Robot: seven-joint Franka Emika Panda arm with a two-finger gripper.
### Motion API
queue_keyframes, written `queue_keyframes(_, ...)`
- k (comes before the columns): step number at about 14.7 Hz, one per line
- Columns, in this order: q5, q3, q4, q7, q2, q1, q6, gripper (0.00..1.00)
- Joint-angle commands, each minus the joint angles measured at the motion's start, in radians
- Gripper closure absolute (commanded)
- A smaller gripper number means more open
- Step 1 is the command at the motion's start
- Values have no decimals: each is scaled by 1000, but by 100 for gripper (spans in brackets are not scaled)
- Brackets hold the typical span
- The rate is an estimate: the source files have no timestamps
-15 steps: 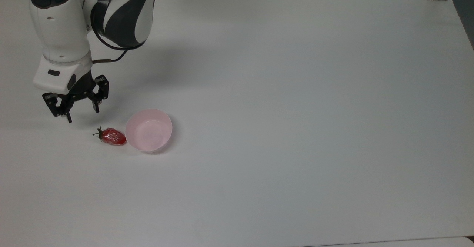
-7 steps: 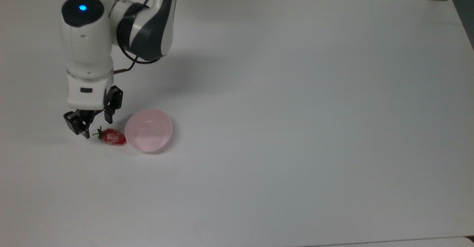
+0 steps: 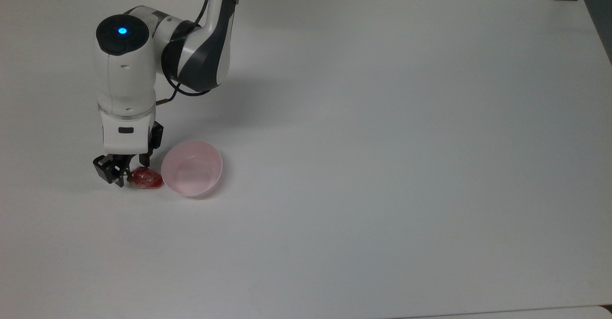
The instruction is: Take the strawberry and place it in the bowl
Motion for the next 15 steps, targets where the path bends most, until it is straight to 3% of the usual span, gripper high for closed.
queue_keyframes(1, -41, -4, 11, -21, 12, 3, 10, 52)
queue_keyframes(3, -84, 2, 6, -20, 15, 3, 10, 58)
queue_keyframes(10, -88, 8, 6, -20, 18, 3, 10, 62)
queue_keyframes(15, -91, 8, 6, -21, 15, 3, 10, 71)
